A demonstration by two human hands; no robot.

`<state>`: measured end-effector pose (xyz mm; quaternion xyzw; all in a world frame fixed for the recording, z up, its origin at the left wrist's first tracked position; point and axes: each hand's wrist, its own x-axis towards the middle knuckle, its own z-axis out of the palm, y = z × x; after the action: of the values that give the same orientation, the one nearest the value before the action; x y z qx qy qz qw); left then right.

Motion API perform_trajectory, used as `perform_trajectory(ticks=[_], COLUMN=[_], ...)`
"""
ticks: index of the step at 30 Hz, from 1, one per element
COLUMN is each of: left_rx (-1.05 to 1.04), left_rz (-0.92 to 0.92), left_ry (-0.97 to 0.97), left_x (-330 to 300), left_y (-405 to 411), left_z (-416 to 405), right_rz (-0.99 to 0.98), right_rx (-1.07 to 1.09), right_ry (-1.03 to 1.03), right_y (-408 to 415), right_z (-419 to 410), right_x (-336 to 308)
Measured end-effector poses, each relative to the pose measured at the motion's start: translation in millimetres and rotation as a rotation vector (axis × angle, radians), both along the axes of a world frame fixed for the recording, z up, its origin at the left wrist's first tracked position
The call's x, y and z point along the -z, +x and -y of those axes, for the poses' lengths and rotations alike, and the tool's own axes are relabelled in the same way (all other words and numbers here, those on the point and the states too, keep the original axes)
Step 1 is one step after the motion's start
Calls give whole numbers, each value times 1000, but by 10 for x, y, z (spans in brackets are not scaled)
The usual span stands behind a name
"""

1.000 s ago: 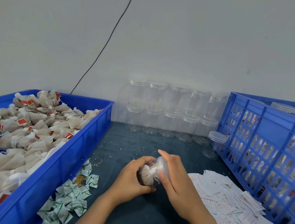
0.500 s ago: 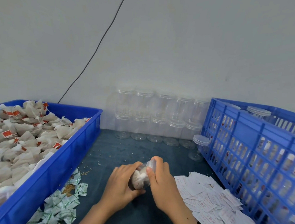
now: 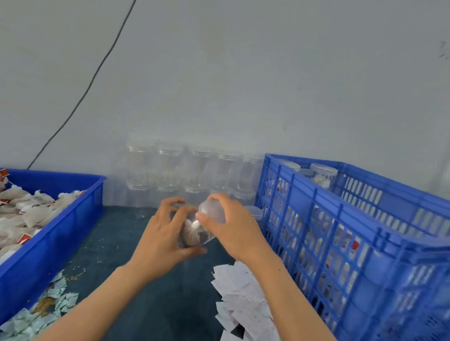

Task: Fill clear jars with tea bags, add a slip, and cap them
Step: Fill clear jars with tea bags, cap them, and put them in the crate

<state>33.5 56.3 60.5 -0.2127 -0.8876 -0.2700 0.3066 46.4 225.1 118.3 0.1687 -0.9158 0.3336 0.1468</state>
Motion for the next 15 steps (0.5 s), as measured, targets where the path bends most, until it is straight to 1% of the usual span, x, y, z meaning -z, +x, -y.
perform_trajectory(ticks=[3,6,9,11,15], left_rx=[51,145,283,404,571], left_rz=[-6,-13,64,124,200], left_ry=[14,48,134,216,322], left_x=[-367,-691,-965,-1147,-1475], left_y=[-79,-157,-221,-231,-198], left_z=[-321,-685,-1066,-1335,-1869], right_rz=[-83,-126,-174,-242,-383], right_rx=[57,106,157,217,347], right_ry=[26,30,45,40,-31], right_y=[34,61,104,143,225], right_z=[-278,-609,-973,-1215,-1654], right_x=[-449,-835,-1114,-1268,-1513])
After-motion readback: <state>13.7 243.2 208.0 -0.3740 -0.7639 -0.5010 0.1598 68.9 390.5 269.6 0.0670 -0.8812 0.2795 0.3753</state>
